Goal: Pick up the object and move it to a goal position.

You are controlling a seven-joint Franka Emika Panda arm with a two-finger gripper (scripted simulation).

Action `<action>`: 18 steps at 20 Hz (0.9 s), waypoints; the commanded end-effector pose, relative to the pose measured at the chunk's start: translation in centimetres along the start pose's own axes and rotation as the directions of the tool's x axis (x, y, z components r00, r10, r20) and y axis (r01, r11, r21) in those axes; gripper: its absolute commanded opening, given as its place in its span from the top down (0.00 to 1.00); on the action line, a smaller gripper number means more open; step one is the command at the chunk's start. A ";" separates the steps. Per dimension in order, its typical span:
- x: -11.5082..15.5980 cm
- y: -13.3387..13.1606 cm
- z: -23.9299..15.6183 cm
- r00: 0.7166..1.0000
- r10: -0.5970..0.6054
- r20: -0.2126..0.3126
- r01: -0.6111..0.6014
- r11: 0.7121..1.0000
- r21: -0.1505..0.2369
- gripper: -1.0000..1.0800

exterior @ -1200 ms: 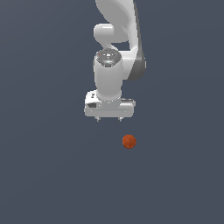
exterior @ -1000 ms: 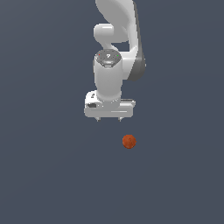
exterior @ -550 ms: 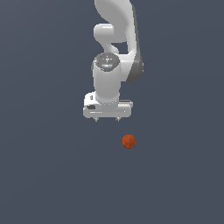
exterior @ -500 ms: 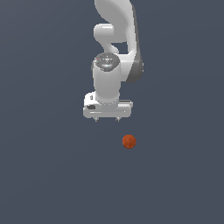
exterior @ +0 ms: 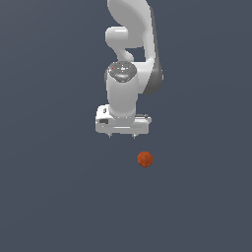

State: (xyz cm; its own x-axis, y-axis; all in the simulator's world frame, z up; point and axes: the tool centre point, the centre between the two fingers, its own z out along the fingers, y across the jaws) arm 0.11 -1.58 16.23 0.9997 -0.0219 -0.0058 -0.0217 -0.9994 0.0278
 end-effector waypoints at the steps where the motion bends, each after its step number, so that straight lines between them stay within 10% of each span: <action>1: 0.2 -0.3 0.2 1.000 0.031 0.000 -0.031 1.000 0.002 0.04; 18: 2.2 -4.3 2.4 0.922 0.388 0.005 -0.388 0.922 0.015 0.04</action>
State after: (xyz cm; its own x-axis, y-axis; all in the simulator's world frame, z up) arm 2.23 2.17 13.93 0.9277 -0.3732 0.0002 -0.3732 -0.9277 0.0138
